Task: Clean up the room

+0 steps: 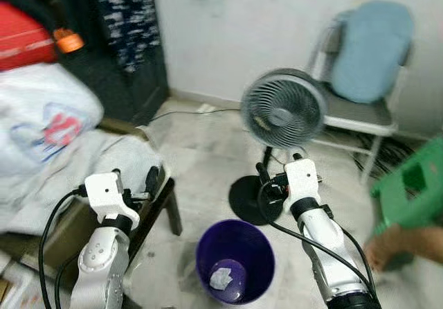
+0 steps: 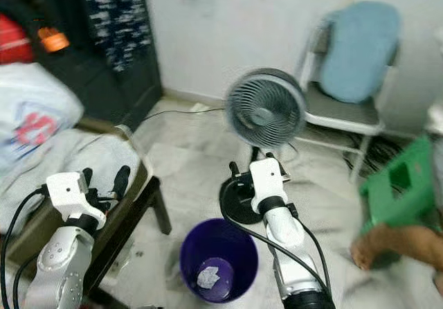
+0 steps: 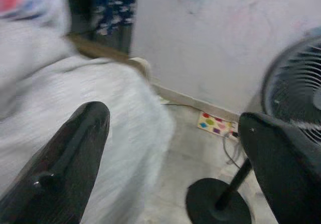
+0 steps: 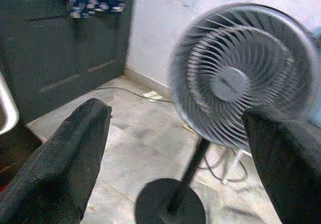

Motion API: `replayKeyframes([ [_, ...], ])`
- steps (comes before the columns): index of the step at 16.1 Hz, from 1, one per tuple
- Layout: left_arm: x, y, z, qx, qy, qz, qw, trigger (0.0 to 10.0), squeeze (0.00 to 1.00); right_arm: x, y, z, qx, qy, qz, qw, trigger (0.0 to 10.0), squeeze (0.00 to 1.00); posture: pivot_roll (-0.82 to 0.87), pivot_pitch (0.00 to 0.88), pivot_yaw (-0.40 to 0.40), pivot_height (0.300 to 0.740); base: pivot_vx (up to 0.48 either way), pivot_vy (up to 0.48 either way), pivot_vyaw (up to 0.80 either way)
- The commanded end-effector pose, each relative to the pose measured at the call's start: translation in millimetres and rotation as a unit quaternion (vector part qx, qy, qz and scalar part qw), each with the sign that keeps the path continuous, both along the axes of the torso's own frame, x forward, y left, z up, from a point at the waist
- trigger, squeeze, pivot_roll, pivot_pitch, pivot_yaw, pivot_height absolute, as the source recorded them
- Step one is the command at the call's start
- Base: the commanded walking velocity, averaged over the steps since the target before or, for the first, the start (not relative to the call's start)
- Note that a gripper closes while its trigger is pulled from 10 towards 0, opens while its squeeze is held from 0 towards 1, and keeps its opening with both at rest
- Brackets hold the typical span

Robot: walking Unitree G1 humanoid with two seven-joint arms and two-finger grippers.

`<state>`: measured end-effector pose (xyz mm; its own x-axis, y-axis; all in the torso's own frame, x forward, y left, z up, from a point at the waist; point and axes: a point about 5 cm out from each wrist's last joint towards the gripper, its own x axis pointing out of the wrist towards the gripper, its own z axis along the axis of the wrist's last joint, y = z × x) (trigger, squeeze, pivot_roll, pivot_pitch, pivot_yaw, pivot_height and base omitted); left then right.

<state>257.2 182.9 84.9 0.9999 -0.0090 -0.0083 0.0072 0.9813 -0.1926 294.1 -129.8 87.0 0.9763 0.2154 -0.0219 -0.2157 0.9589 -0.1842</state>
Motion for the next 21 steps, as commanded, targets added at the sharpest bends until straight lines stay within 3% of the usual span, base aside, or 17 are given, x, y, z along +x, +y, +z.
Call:
replayKeyframes([
  [1, -0.5, 0.4, 5.0, -0.003, -0.016, 0.003, 1.0, 10.0, 0.0, 0.1, 3.8, 6.8, -0.005, -0.016, 0.007, 1.0, 10.0, 0.0, -0.11, 0.037, -0.02, 0.74, 0.0, 0.0, 0.8],
  [7, 3.3, -3.2, 9.8, -0.005, -0.034, 0.009, 0.999, 10.0, 0.0, -1.1, 6.2, 10.0, -0.022, -0.033, 0.018, 0.999, 10.0, 0.0, -0.11, 0.039, -0.025, 0.74, 0.0, 0.0, 0.8],
  [21, 6.3, -5.6, 6.2, 0.003, -0.021, 0.004, 1.0, 10.0, 0.0, -1.1, 9.5, 8.0, -0.017, -0.027, 0.028, 0.999, 10.0, 0.0, -0.11, 0.044, -0.022, 0.74, 0.0, 0.0, 0.8],
])
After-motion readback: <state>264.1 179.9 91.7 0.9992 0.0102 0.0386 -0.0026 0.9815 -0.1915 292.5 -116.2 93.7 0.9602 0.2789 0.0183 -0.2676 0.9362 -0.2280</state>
